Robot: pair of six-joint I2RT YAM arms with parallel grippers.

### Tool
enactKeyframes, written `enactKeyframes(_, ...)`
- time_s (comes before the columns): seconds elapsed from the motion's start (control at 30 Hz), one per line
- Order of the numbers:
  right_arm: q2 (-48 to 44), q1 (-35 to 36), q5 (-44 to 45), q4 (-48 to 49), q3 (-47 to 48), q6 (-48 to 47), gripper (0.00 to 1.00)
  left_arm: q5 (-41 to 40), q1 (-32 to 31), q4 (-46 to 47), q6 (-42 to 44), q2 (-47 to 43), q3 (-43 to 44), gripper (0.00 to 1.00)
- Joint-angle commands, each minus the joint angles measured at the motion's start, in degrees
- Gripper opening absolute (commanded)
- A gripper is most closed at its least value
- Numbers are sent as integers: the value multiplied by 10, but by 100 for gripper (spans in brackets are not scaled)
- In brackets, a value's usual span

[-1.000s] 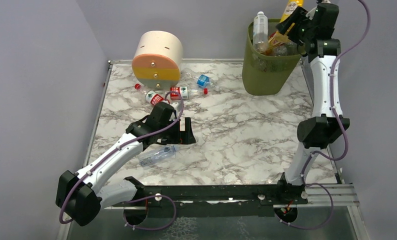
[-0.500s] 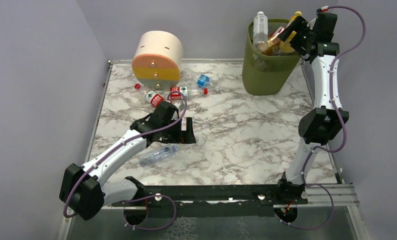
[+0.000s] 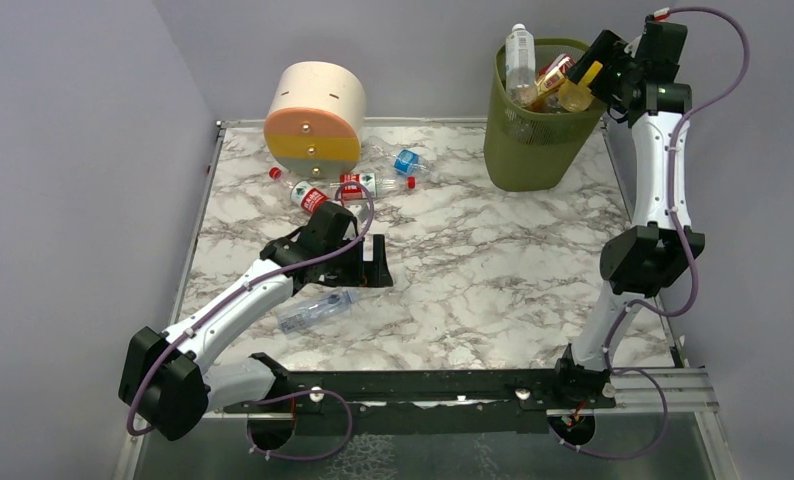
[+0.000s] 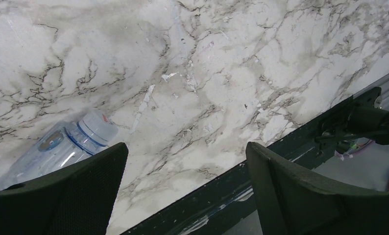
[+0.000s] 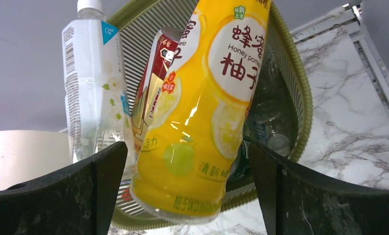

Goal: Put the plastic bottles in the bin
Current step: Place the plastic bottle in the trash bin.

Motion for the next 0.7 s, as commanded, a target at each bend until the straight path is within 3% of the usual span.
enactKeyframes(0.0, -46, -8, 22, -30, 3, -13, 97, 16, 4, 6, 0, -10, 17, 97)
enactKeyframes(0.27, -78, -18, 25, -27, -14, -7, 95, 16, 3, 2, -4, -18, 13, 97)
enactKeyframes(0.67, -66, -86, 31, -30, -27, 53, 76, 7, 4, -7, -1, -23, 16, 97)
